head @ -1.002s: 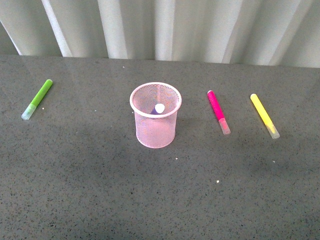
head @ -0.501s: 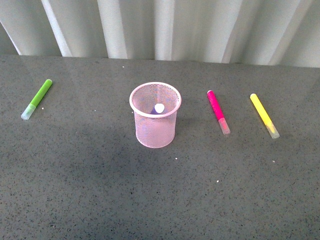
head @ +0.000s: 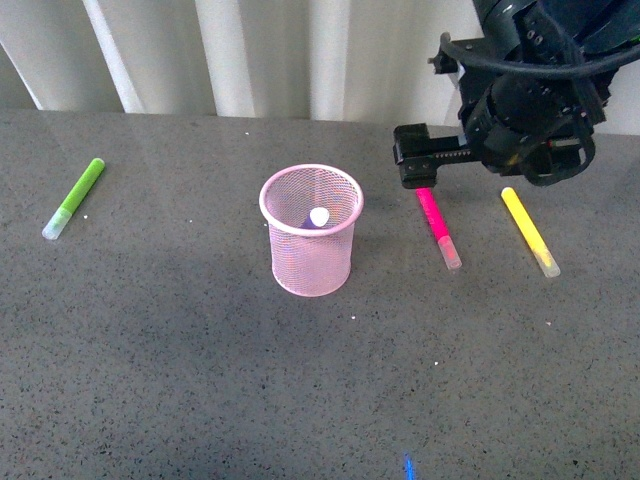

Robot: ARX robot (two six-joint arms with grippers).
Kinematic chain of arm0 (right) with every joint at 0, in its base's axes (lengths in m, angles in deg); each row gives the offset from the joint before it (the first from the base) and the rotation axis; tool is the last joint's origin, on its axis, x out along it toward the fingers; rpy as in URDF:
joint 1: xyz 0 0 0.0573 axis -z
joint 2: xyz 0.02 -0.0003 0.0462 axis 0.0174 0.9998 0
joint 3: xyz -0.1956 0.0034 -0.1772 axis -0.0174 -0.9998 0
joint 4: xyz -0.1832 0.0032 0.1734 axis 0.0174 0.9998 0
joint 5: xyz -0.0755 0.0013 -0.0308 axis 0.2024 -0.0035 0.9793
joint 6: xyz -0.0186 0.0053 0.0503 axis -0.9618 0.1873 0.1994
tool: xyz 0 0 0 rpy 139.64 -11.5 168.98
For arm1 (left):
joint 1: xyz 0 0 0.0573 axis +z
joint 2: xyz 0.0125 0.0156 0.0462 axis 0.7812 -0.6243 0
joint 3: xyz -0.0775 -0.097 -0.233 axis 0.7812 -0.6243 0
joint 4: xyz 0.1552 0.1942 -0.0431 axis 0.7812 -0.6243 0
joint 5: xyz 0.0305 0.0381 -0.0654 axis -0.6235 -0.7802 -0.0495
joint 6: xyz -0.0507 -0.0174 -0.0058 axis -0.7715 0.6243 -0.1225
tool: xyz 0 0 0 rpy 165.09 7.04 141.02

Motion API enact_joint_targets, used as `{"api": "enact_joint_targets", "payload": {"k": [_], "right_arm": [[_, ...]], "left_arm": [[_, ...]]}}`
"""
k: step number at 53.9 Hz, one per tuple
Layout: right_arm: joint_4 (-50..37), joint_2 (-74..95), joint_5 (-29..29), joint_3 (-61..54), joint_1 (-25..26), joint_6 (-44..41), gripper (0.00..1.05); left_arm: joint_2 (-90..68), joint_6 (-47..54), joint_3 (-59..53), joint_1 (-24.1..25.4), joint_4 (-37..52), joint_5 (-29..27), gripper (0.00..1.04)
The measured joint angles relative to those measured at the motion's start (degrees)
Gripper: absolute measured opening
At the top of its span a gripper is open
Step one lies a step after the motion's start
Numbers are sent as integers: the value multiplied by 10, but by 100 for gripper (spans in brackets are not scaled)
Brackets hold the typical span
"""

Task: Insert purple and pink pens into pink cup

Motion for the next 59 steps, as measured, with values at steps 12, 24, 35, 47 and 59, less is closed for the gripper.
{"api": "enact_joint_targets", "payload": {"k": [12,24,35,47,59], "right_arm": [[0,35,-11,30,-6,23,98],[-2,82,-22,79,1,46,98],[5,110,-33,108,1,64,98],[-4,121,-48,112,-3,78,98],[-33,130,-50,101,-1,82,98]], "left_arm": [[0,0,0,0,0,0,98],[0,0,0,0,0,0,98],[0,0,0,0,0,0,98],[0,0,0,0,0,0,98],[0,0,0,0,0,0,98]]}}
